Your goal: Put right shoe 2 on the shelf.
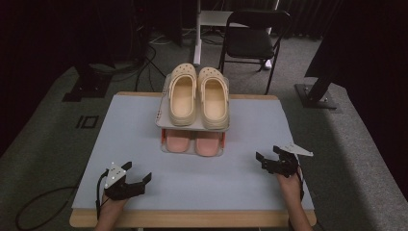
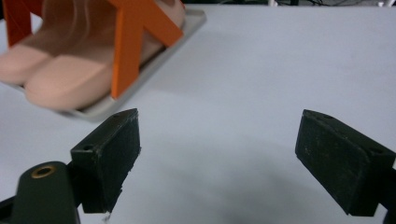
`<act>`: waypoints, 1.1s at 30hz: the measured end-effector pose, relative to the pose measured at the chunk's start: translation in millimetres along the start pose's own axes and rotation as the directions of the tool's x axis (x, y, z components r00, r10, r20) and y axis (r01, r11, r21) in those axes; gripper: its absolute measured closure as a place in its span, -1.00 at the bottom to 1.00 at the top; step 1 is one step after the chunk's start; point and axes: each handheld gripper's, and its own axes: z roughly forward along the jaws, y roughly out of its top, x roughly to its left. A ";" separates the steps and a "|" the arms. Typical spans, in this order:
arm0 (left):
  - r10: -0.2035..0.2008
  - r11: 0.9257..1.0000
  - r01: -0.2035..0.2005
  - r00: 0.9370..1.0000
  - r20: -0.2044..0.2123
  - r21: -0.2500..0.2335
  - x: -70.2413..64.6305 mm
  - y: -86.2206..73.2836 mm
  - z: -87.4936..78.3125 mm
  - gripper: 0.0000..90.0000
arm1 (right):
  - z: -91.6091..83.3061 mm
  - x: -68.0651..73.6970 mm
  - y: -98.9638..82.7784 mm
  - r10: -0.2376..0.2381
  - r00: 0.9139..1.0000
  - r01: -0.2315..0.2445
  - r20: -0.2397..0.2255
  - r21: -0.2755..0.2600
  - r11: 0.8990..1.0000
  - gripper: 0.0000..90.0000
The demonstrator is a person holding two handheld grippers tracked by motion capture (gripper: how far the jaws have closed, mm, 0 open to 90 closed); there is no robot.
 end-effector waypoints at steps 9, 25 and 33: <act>-0.004 1.000 0.004 1.000 -0.004 -0.001 1.4 -0.3 -0.8 -0.81 | -8.3 -4.1 -21.8 -0.002 1.000 0.002 0.018 0.032 0.999 -0.70; -0.001 1.000 0.001 1.000 -0.004 0.002 0.5 -1.7 -0.5 -0.81 | -25.2 -8.6 -45.5 -0.016 0.991 0.020 0.130 -0.028 0.999 -0.70; 0.002 1.000 -0.002 1.000 0.003 0.013 -1.8 -3.1 1.3 -0.81 | -22.6 -6.9 -45.3 -0.023 0.987 0.024 0.160 -0.009 1.000 -0.69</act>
